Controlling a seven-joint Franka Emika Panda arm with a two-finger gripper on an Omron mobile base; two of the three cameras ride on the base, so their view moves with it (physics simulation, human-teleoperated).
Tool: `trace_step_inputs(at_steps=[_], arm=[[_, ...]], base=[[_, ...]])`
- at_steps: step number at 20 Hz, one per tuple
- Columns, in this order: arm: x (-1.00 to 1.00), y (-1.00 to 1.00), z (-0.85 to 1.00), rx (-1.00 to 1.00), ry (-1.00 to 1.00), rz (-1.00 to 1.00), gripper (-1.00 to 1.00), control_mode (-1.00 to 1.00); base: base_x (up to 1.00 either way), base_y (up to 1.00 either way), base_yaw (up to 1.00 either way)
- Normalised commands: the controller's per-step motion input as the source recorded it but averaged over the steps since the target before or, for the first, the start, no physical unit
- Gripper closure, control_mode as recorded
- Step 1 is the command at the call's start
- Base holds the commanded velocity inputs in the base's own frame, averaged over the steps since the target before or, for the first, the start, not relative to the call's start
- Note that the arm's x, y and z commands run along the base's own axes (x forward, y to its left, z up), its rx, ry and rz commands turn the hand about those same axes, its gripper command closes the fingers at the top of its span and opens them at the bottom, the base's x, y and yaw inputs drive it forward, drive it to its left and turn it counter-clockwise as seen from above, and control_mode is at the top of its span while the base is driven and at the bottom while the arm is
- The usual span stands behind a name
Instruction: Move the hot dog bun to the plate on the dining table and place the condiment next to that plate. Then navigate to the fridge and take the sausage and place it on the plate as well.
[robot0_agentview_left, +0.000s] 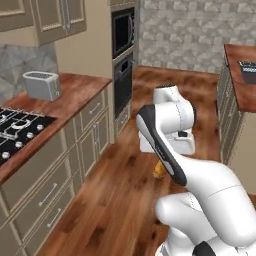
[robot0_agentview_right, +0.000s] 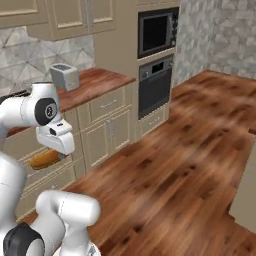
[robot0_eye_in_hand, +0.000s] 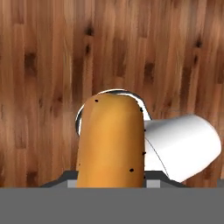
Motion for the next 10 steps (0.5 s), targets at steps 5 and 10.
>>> trace_step_inputs(at_steps=[5, 10], arm=[[0.00, 0.00, 0.00, 0.00, 0.00, 0.00, 1.00, 1.00], [0.00, 0.00, 0.00, 0.00, 0.00, 0.00, 1.00, 1.00]], base=[[0.02, -1.00, -0.53], [0.38, -1.00, -0.23]])
